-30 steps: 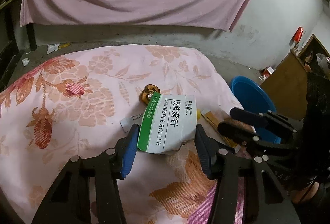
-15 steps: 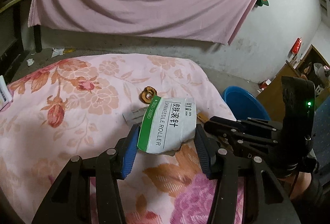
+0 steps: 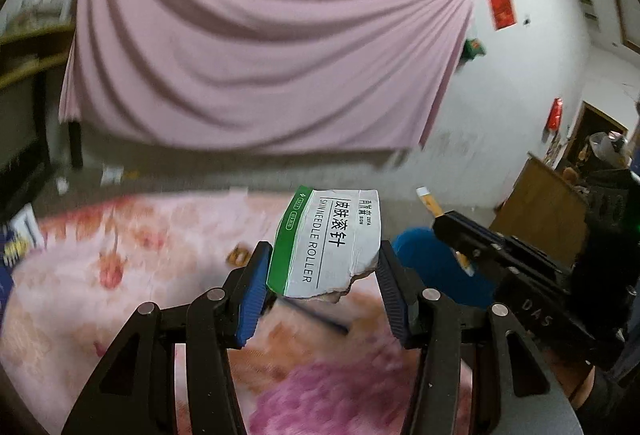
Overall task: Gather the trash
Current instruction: 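Carry both held items toward the blue bucket, then open both tools over the blue bucket to drop the packet and strip, then move both tools back over the bed toward the remaining items, then grasp the white paper strip with the left tool while the right tool grasps the yellow cap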
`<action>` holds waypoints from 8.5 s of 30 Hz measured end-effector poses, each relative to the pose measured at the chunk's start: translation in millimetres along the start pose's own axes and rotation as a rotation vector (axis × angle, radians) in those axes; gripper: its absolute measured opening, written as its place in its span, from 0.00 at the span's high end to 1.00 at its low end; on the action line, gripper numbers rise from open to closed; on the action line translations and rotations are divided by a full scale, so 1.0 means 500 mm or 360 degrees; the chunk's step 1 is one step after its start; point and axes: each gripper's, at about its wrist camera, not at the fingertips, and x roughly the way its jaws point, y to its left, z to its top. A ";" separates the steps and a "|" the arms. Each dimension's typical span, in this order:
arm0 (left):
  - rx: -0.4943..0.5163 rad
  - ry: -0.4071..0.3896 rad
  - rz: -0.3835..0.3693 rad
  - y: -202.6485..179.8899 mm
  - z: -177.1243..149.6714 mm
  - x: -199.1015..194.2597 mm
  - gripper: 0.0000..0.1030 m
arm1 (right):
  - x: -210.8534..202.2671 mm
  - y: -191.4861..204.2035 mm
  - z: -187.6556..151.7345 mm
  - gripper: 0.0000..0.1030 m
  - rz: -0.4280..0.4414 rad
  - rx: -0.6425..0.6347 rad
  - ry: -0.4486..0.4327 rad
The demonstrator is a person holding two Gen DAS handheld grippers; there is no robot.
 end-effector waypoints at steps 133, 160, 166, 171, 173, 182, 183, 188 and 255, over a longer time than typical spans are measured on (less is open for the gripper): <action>0.0112 -0.0666 0.0671 0.086 0.017 -0.260 0.01 | -0.084 0.097 0.027 0.00 -0.0218 -0.0057 -0.0692; 0.0112 -0.0114 0.0565 0.200 -0.023 -0.039 0.10 | 0.156 0.071 -0.018 0.44 -0.0090 -0.0029 0.0205; 0.0080 0.0236 0.0476 0.224 -0.031 0.054 0.51 | 0.204 0.070 -0.030 0.53 -0.0019 -0.0004 0.0431; 0.0069 0.0405 0.0392 0.234 -0.045 0.100 0.58 | 0.243 0.085 -0.039 0.53 0.0040 -0.0024 0.0583; 0.0059 0.0473 0.0359 0.239 -0.050 0.118 0.61 | 0.261 0.092 -0.045 0.53 0.0053 -0.0036 0.0647; 0.0065 0.0693 0.0277 0.244 -0.061 0.175 0.64 | 0.295 0.078 -0.065 0.73 0.0126 0.0016 0.0840; 0.0079 0.0700 0.0262 0.242 -0.060 0.179 0.64 | 0.296 0.076 -0.066 0.76 0.0137 0.0021 0.0847; 0.0149 0.0751 0.0217 0.230 -0.058 0.211 0.64 | 0.280 0.067 -0.065 0.83 0.0153 0.0022 0.0835; 0.0266 0.0888 -0.0017 0.193 -0.042 0.285 0.64 | 0.291 0.003 -0.063 0.72 0.0163 -0.0040 0.0878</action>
